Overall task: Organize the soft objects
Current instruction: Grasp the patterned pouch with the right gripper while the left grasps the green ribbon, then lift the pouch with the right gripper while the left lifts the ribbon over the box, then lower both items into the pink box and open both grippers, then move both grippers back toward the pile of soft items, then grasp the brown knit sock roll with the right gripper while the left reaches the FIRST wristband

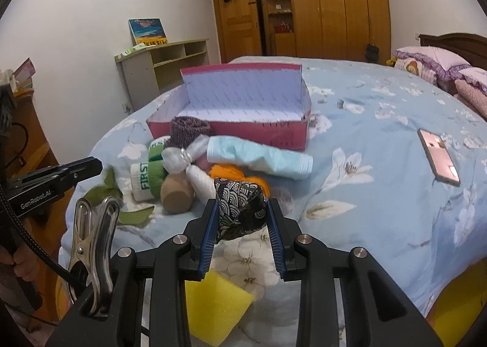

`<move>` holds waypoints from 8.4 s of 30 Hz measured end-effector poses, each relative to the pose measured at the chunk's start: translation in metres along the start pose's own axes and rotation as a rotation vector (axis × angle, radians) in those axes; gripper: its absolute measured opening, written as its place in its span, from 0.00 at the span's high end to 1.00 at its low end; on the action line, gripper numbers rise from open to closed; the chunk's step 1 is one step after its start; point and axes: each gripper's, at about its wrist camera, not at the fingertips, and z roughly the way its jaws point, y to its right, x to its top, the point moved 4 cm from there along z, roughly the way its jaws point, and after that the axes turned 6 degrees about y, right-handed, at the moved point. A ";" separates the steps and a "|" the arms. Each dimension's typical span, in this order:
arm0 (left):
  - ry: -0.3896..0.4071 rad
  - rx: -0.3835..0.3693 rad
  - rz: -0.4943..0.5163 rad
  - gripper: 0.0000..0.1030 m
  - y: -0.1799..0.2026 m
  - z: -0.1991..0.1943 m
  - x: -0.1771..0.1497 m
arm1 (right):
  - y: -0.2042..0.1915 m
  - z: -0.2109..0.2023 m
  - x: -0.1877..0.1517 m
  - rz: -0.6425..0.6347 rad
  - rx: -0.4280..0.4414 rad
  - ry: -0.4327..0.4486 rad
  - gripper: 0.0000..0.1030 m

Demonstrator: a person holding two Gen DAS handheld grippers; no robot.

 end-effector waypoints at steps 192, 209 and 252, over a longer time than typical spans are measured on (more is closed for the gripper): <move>-0.148 0.012 -0.077 0.55 -0.032 0.118 0.070 | 0.022 0.111 0.101 0.074 0.073 -0.055 0.51; -0.175 0.053 -0.098 0.55 -0.048 0.107 0.043 | -0.033 0.118 0.082 0.048 0.183 -0.119 0.39; -0.220 -0.040 -0.243 0.55 -0.064 0.113 0.025 | -0.049 0.138 0.085 0.100 0.181 -0.099 0.66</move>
